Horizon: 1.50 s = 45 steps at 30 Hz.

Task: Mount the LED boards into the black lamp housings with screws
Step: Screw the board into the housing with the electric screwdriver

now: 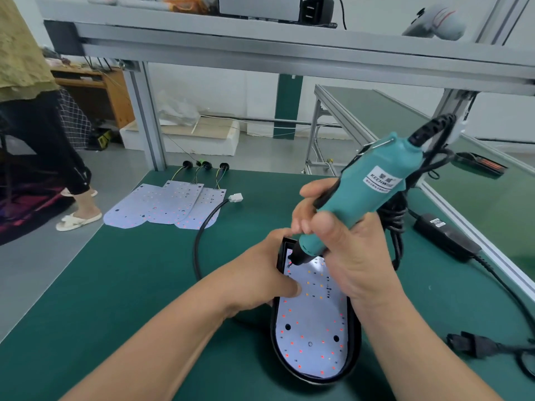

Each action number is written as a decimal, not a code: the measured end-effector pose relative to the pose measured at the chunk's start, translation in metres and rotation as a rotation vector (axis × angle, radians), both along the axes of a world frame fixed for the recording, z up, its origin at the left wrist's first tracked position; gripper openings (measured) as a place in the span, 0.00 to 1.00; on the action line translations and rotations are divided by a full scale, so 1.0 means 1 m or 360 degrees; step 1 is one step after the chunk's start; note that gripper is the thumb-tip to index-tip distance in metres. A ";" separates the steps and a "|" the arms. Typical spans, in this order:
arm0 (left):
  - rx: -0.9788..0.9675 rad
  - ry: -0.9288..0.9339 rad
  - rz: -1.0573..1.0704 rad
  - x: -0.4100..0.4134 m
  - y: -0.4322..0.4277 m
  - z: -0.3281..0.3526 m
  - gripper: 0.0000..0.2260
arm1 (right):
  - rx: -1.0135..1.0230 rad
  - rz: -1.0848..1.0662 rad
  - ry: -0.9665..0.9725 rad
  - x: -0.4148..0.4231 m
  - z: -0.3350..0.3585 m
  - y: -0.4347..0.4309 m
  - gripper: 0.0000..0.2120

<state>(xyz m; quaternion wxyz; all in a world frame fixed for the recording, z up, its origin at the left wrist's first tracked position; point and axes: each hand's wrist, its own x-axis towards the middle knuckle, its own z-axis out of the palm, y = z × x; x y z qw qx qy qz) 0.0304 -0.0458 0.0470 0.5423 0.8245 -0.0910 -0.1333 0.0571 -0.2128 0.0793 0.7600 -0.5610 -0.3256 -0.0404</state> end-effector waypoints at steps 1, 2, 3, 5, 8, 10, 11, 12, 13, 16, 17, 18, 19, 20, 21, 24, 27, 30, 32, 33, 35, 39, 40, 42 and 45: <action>-0.0012 0.0010 0.0000 0.000 0.000 0.000 0.33 | 0.0035 0.0004 -0.0008 -0.001 0.001 -0.001 0.24; -0.0021 0.0017 -0.0001 0.000 -0.001 0.000 0.32 | 0.0060 0.0010 -0.0014 -0.003 0.002 -0.002 0.25; -0.0031 0.0024 0.0004 0.000 -0.002 -0.001 0.32 | 0.0073 0.0016 -0.0024 -0.004 0.002 -0.003 0.25; -0.0060 0.0038 0.0020 0.000 -0.002 -0.003 0.30 | 0.0058 -0.0015 -0.0054 -0.007 0.004 -0.004 0.25; -0.0085 0.0094 0.0031 0.002 -0.001 -0.006 0.29 | -0.0008 -0.0088 -0.0229 -0.010 0.010 -0.006 0.23; -0.0123 0.0153 0.0033 0.002 -0.001 -0.007 0.30 | -0.0014 -0.0105 -0.0282 -0.010 0.015 -0.011 0.23; -0.0143 0.0182 0.0037 0.002 0.000 -0.008 0.31 | -0.0016 -0.0130 -0.0268 -0.009 0.016 -0.016 0.24; -0.0160 0.0207 0.0044 0.003 0.002 -0.007 0.30 | -0.0037 -0.0170 -0.0234 -0.009 0.016 -0.021 0.24; -0.0177 0.0225 0.0059 0.004 0.005 -0.007 0.30 | -0.0079 -0.0227 -0.0182 -0.007 0.015 -0.027 0.25; -0.0247 0.0246 0.0151 0.009 0.015 -0.007 0.28 | -0.0156 -0.0389 0.0061 0.000 0.015 -0.045 0.25; -0.0278 0.0259 0.0178 0.010 0.018 -0.007 0.28 | -0.0133 -0.0415 0.0158 0.004 0.015 -0.051 0.26; -0.0298 0.0273 0.0193 0.011 0.021 -0.007 0.28 | -0.0103 -0.0440 0.0256 0.007 0.016 -0.056 0.27; -0.0303 0.0286 0.0197 0.011 0.023 -0.007 0.29 | -0.0081 -0.0471 0.0333 0.010 0.017 -0.062 0.28; -0.0301 0.0300 0.0197 0.012 0.025 -0.008 0.29 | -0.0054 -0.0494 0.0383 0.014 0.018 -0.069 0.30; -0.0301 0.0314 0.0201 0.012 0.027 -0.008 0.28 | -0.0011 -0.0505 0.0433 0.018 0.018 -0.078 0.30; -0.0297 0.0323 0.0254 0.016 0.031 -0.008 0.27 | -0.0096 -0.0666 0.0598 0.032 0.016 -0.108 0.22; -0.0251 0.0307 0.0339 0.018 0.037 -0.007 0.22 | -0.0763 -0.1054 0.0706 0.045 0.002 -0.129 0.09; -0.0181 0.0278 0.0394 0.019 0.038 -0.008 0.18 | -0.1460 -0.1148 0.0709 0.055 -0.014 -0.139 0.07; -0.0107 0.0242 0.0385 0.018 0.039 -0.008 0.16 | -0.1938 -0.1218 0.0583 0.060 -0.020 -0.141 0.12; -0.0062 0.0224 0.0371 0.018 0.039 -0.008 0.15 | -0.2063 -0.1239 0.0544 0.060 -0.022 -0.141 0.14; 0.0029 0.0183 0.0354 0.019 0.042 -0.007 0.14 | -0.2156 -0.1258 0.0525 0.060 -0.022 -0.143 0.14; 0.0257 0.0055 0.0384 0.022 0.048 -0.008 0.09 | -0.2223 -0.1250 0.0459 0.058 -0.020 -0.141 0.15; 0.0286 0.0042 0.0385 0.022 0.049 -0.009 0.09 | -0.2229 -0.1235 0.0456 0.058 -0.020 -0.141 0.15; 0.0318 0.0038 0.0378 0.023 0.049 -0.010 0.09 | -0.2247 -0.1229 0.0487 0.059 -0.022 -0.141 0.16; 0.0360 0.0044 0.0414 0.024 0.050 -0.009 0.08 | -0.2290 -0.1411 0.0416 0.056 -0.016 -0.135 0.20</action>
